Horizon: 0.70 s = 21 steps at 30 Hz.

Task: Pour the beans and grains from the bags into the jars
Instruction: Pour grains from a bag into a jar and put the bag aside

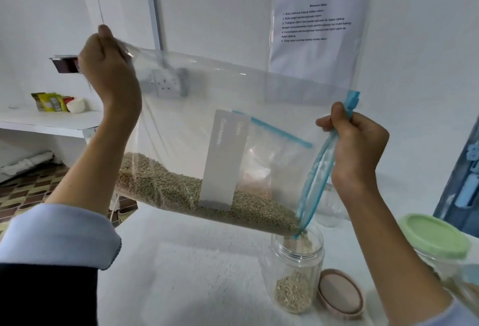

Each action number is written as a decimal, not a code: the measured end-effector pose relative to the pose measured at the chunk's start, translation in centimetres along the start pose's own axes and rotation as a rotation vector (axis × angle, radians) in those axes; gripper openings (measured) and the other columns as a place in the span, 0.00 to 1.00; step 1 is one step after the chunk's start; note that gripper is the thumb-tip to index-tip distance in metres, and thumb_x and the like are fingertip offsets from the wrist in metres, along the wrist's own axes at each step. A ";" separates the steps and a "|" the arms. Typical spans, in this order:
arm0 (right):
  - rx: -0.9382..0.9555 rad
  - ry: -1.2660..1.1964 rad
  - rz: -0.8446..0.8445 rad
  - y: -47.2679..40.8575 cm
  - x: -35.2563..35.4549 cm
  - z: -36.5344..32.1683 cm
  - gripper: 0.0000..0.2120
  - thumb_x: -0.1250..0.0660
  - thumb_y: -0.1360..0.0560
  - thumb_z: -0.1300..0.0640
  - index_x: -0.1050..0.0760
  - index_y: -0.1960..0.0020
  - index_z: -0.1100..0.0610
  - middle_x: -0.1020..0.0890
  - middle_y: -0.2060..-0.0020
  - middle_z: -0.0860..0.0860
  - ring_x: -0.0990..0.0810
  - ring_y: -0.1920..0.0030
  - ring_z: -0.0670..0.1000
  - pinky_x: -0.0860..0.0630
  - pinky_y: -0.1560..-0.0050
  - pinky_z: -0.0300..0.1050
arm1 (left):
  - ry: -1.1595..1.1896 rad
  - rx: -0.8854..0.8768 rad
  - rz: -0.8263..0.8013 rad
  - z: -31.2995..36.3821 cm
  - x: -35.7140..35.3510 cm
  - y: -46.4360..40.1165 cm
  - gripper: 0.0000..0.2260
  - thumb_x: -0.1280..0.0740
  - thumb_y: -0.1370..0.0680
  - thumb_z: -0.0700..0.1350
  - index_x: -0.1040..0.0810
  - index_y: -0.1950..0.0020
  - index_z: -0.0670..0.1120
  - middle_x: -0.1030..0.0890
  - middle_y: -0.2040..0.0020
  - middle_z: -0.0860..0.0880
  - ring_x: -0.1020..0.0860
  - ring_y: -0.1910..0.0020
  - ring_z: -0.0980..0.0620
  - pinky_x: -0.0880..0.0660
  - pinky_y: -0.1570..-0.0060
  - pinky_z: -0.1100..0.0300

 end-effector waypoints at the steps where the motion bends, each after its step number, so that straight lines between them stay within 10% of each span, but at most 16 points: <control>1: 0.007 0.005 -0.003 0.0 -0.1 0.0 0.15 0.33 0.24 0.56 0.22 0.69 0.54 0.19 0.75 0.44 0.22 0.68 0.41 0.26 0.55 0.35 | -0.010 0.007 0.002 -0.2 0.1 -0.1 0.18 0.42 0.25 0.54 0.38 0.73 0.51 0.38 0.76 0.52 0.41 0.73 0.50 0.45 0.71 0.52; 21: 0.009 0.086 -0.044 0.0 -0.8 0.3 0.16 0.32 0.24 0.56 0.22 0.70 0.53 0.19 0.73 0.45 0.22 0.68 0.43 0.24 0.54 0.40 | -0.019 0.029 0.013 -0.9 0.8 -0.3 0.17 0.43 0.22 0.49 0.39 0.71 0.50 0.39 0.75 0.53 0.42 0.71 0.52 0.46 0.69 0.51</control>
Point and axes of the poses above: each hand's wrist, its own y-axis away from the middle knuckle, its own x-axis out of the back of the hand, z = x × y, the point moved 1 cm from there along -y, towards the middle knuckle
